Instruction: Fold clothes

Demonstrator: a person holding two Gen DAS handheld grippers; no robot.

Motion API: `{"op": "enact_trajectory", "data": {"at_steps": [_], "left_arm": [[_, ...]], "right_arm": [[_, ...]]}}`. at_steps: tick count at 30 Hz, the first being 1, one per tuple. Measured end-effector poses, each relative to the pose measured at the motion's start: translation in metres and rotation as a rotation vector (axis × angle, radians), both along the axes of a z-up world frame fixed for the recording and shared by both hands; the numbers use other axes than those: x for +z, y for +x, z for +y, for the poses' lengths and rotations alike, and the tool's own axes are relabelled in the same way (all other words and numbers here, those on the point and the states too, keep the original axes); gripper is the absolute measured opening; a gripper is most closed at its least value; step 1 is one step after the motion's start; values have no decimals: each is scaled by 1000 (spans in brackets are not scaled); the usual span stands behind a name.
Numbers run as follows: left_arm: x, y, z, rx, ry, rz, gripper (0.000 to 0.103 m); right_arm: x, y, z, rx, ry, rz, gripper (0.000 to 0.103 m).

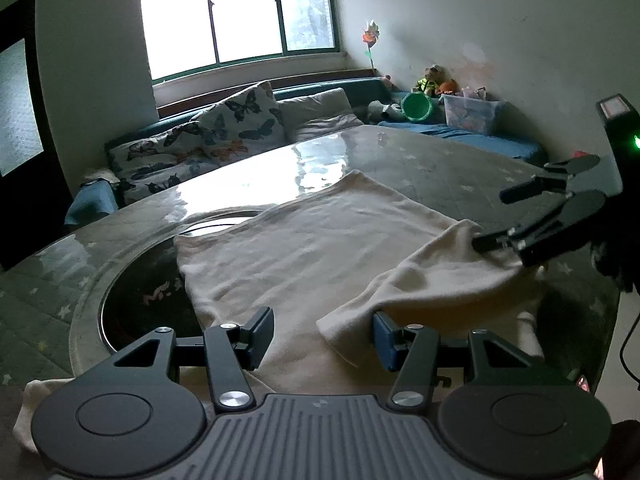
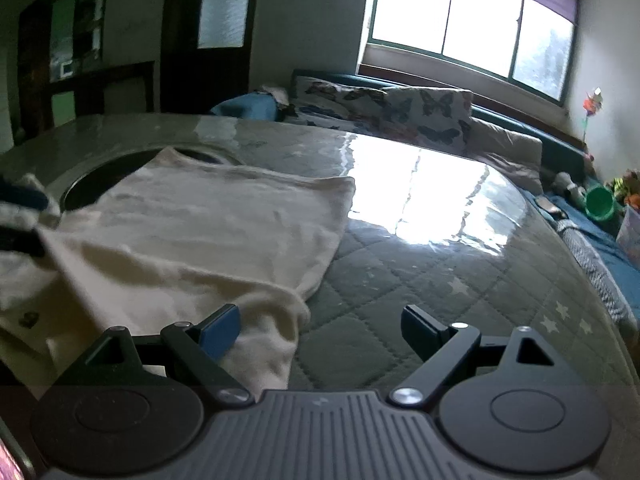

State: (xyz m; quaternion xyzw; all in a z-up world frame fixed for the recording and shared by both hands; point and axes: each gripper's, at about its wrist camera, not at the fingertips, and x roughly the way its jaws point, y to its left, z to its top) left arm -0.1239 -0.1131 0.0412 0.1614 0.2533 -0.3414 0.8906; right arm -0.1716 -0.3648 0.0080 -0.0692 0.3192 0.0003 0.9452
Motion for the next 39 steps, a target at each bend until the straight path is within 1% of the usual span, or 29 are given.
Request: {"op": "enact_trajectory", "data": {"at_steps": [3,8,13,16,20,24,28,30,32,34,37,38,39], "left_arm": [[1,1,-3,-6,-3,-3,56],[2,5,-12,-18,-17,-4,56],[1,9,-26,-39,-27,1,56],[1,10,-31,-49,-34,-4,56],[5,11,-24,-40,-54,-7,56],[5,10,-8,-34,-45,2,56],[4,12,9,5,-39,12,56],[6,14,19,24,-58,17,56],[10,15,29,42,-89,23,56],[14,16,35,62,-96,13,56],[17,19,38,77,-95,9,56],[17,20,39,80,-93,9,56],[17,20,38,81,-91,10,56]], "right_arm": [[-2,-3,6,17,-28,-3,90],[0,-5,12,38,-22,-8,91],[-5,-5,19,71,-37,14,91],[0,-6,17,76,-26,10,91],[12,-8,9,66,2,-16,91],[16,-5,4,50,7,-29,91],[20,-7,9,94,78,-25,90],[24,-10,17,152,94,-32,89],[29,-13,31,221,82,-43,86],[31,-12,45,288,67,-40,84],[31,-9,70,393,38,-27,74],[30,-6,76,419,32,-17,67],[28,-5,84,451,26,-5,64]]}}
